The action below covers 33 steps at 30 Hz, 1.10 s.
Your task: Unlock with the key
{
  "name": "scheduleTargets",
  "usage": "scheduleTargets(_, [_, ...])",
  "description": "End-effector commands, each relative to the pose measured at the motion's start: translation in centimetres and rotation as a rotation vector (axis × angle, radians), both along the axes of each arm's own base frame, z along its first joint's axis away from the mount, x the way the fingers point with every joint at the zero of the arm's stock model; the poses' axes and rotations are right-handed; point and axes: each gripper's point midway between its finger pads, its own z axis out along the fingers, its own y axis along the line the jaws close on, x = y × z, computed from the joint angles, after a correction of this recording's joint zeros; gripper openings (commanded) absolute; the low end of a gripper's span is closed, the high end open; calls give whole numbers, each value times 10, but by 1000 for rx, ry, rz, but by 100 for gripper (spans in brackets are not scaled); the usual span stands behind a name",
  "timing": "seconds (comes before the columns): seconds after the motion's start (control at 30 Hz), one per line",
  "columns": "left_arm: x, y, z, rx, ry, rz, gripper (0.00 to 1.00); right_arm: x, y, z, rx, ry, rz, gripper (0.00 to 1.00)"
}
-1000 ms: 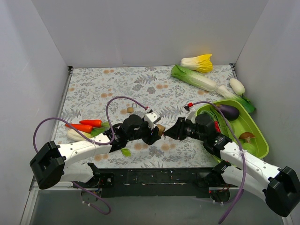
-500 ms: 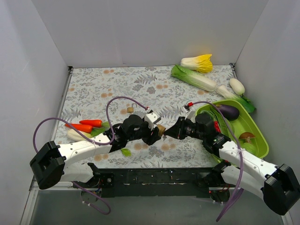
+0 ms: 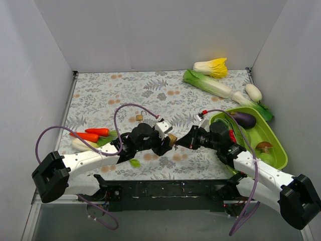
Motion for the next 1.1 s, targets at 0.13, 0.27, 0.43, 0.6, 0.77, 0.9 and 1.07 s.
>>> scheduleTargets(0.13, [10,-7,60,-140,-173,-8,0,-5,4,9,89,54,4,1])
scheduleTargets(0.27, [16,-4,70,-147,-222,12,0,-5,3,12,134,102,-27,1])
scheduleTargets(0.43, [19,-5,78,-165,-255,21,0,-4,4,16,216,179,-70,1])
scheduleTargets(0.6, [19,-5,87,-179,-294,30,0,0,2,20,256,215,-119,1])
scheduleTargets(0.77, [21,-6,97,-197,-346,42,0,2,2,28,324,268,-156,1])
scheduleTargets(0.9, [24,-8,103,-202,-386,63,0,4,3,35,355,286,-164,1])
scheduleTargets(1.07, [27,-7,115,-224,-446,99,0,5,2,38,391,323,-190,1])
